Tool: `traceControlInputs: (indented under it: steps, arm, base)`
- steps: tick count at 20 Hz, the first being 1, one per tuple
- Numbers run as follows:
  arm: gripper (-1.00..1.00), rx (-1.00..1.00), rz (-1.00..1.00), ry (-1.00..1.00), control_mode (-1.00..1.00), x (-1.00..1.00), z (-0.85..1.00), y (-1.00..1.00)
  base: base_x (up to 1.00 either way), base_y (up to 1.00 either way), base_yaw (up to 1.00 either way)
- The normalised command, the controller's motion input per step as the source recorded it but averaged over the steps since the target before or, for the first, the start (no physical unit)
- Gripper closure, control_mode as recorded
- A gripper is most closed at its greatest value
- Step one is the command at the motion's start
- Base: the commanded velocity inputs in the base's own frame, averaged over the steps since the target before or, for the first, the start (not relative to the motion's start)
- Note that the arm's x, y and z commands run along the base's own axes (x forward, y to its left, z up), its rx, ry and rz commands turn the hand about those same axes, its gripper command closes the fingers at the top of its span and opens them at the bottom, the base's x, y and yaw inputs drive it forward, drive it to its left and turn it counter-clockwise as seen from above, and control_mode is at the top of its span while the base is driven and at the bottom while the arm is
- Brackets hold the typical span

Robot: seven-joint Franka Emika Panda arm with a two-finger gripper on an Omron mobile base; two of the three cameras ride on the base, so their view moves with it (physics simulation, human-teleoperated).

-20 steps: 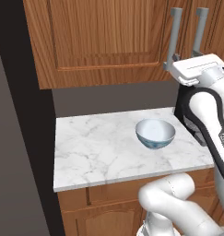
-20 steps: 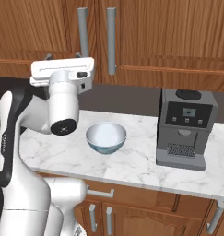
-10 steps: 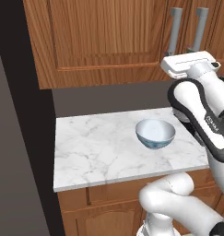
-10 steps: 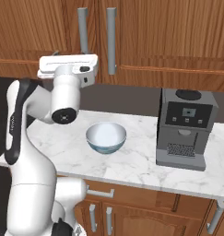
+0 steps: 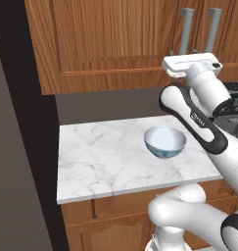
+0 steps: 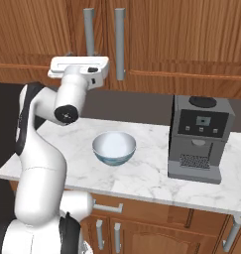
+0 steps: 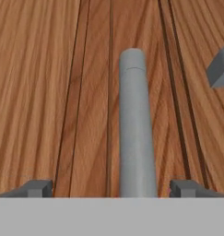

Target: Open the cabinet. Pick the tangerine and tangerine from the cabinet and place them into the bowl. Then close the cabinet.

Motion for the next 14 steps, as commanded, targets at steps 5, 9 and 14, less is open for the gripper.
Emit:
traceControlInputs:
  steps: [5, 9, 14]
  arm:
    - [-1.00, 0.05, -0.05, 0.07, -1.00, 0.14, 0.19, -0.35]
    - [-1.00, 0.03, -0.03, 0.06, -1.00, 0.13, 0.08, -0.23]
    - [-1.00, 0.00, 0.00, 0.01, -1.00, 0.00, 0.00, 0.00]
  base:
    - [0.00, 0.00, 0.00]
    - [0.00, 0.00, 0.00]
    - [0.00, 0.00, 0.00]
